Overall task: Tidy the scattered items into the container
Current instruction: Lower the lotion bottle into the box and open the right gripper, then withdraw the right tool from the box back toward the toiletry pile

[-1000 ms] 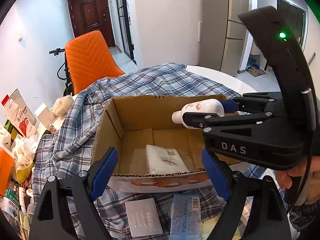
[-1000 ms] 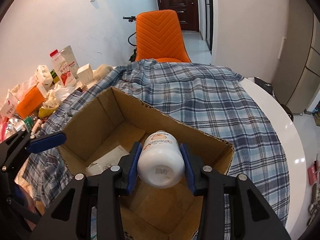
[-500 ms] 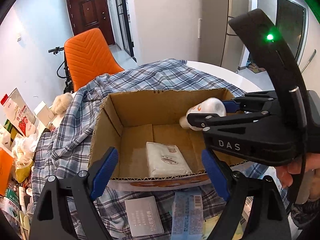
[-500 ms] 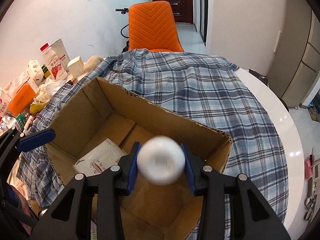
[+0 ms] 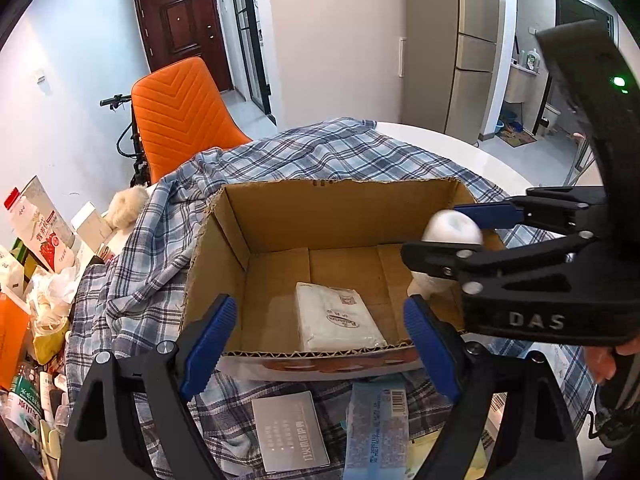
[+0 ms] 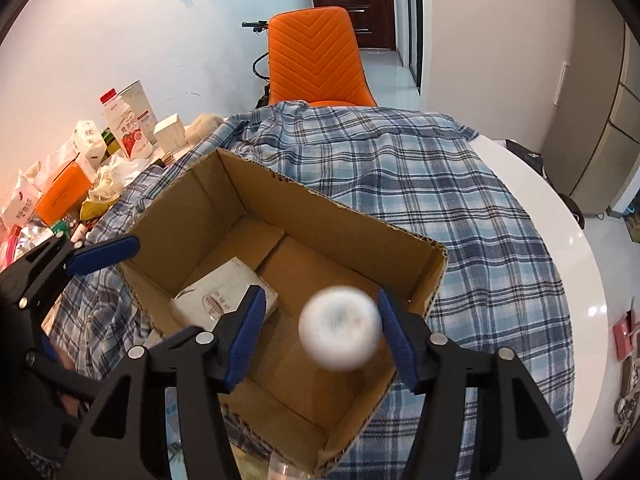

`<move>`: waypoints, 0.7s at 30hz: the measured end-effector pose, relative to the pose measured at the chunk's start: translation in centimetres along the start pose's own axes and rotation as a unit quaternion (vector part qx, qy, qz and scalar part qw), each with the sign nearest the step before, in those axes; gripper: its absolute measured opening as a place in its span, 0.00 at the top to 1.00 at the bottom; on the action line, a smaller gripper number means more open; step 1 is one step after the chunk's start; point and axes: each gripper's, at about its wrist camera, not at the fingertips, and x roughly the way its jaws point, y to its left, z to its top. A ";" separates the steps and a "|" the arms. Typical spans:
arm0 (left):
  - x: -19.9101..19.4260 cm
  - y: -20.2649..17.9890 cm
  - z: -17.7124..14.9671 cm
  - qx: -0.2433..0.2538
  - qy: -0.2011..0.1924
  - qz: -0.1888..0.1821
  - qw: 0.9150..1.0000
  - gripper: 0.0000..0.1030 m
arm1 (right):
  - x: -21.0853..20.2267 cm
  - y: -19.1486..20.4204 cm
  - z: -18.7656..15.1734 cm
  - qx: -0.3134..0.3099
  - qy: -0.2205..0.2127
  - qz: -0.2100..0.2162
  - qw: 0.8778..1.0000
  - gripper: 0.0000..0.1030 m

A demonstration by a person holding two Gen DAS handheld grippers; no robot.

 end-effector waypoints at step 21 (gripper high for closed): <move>-1.0 -0.3 -1.1 0.013 -0.008 0.008 1.000 0.15 | -5.1 0.2 -3.5 -0.024 -0.024 0.020 0.999 0.40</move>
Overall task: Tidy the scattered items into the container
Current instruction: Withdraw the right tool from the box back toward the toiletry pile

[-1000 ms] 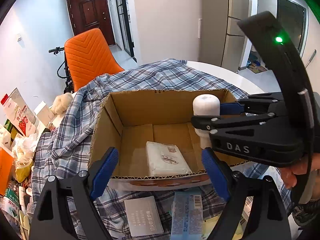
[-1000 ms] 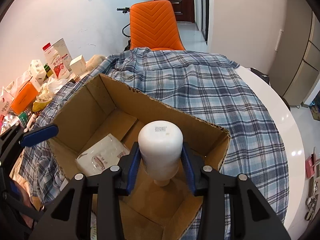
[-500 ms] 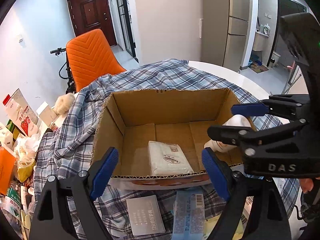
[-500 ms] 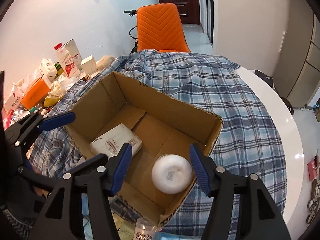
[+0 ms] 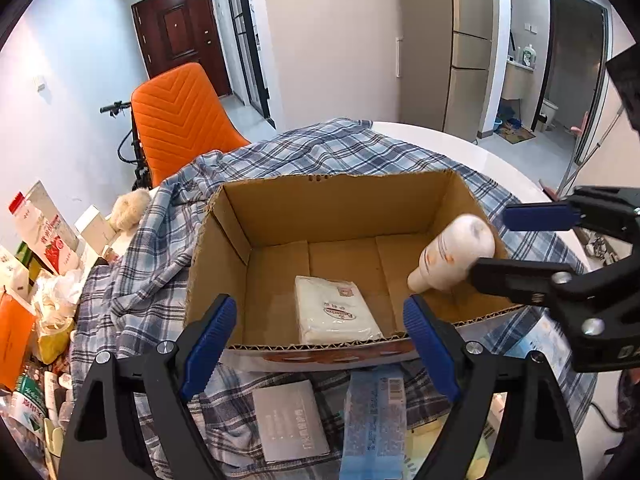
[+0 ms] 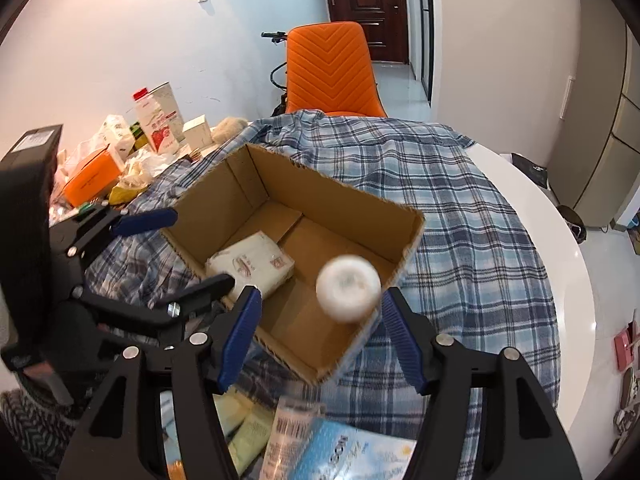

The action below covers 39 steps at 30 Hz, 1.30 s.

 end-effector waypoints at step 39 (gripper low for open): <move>-5.5 -6.9 -11.1 0.055 0.044 -0.090 0.994 0.15 | -3.8 2.3 -14.8 -0.019 -0.028 0.025 0.999 0.40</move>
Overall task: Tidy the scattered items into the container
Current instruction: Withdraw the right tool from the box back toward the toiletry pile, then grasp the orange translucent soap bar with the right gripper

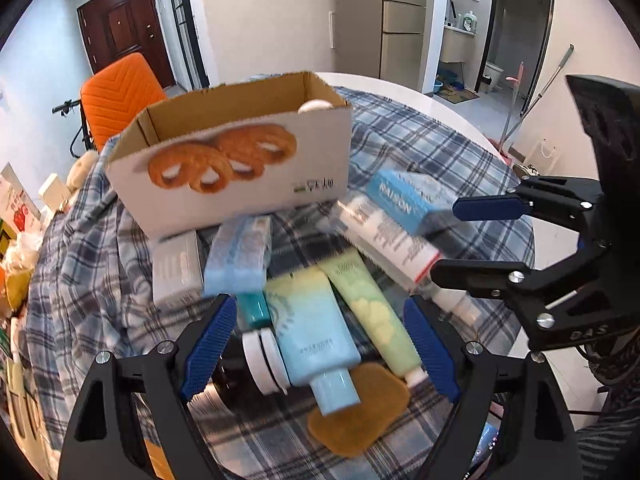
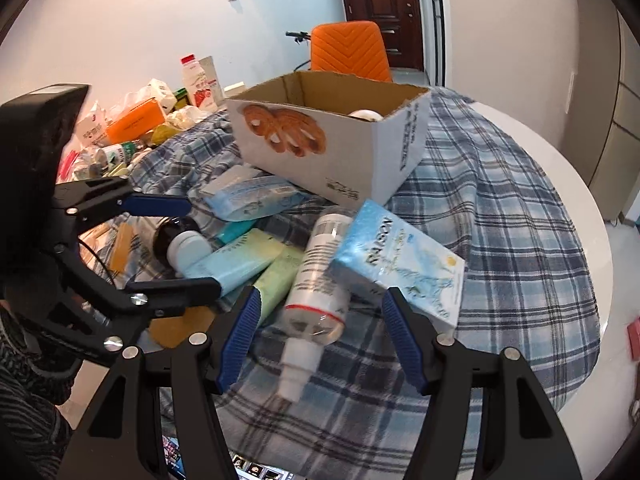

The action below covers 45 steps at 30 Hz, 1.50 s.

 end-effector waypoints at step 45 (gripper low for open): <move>-1.9 2.2 -3.7 -0.074 -0.023 -0.061 0.995 0.74 | -0.1 2.0 -3.6 -0.022 -0.006 -0.005 1.000 0.43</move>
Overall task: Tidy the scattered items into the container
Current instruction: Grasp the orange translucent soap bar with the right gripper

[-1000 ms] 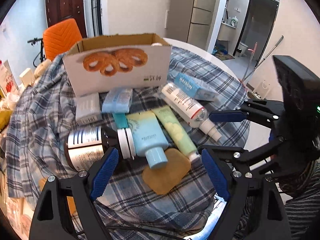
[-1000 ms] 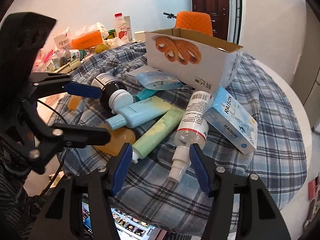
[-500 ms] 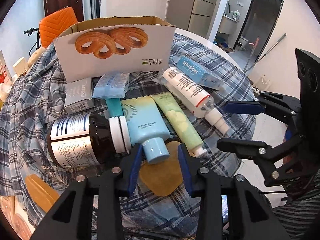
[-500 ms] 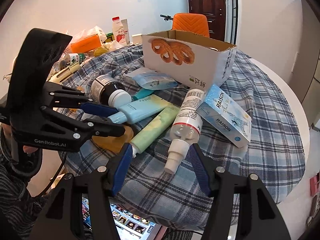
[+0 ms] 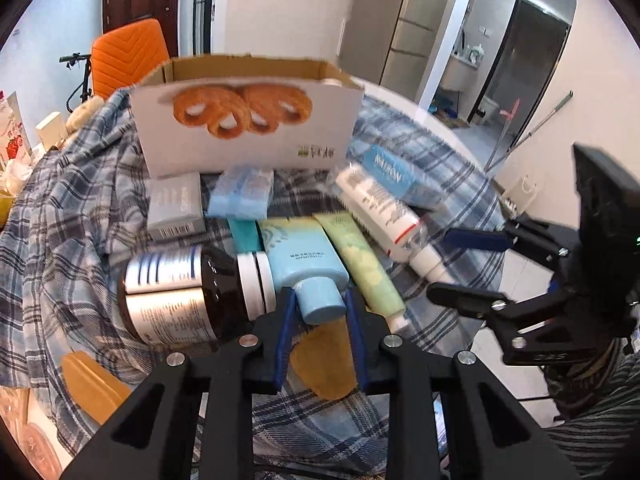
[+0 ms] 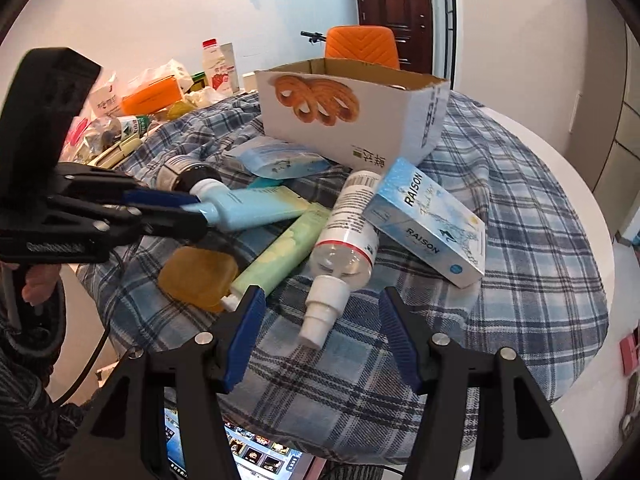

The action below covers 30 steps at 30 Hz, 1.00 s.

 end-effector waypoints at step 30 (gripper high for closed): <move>-3.9 1.1 2.2 0.010 -0.054 0.039 0.998 0.78 | 4.0 7.5 0.3 -0.165 -0.017 0.134 0.977 0.38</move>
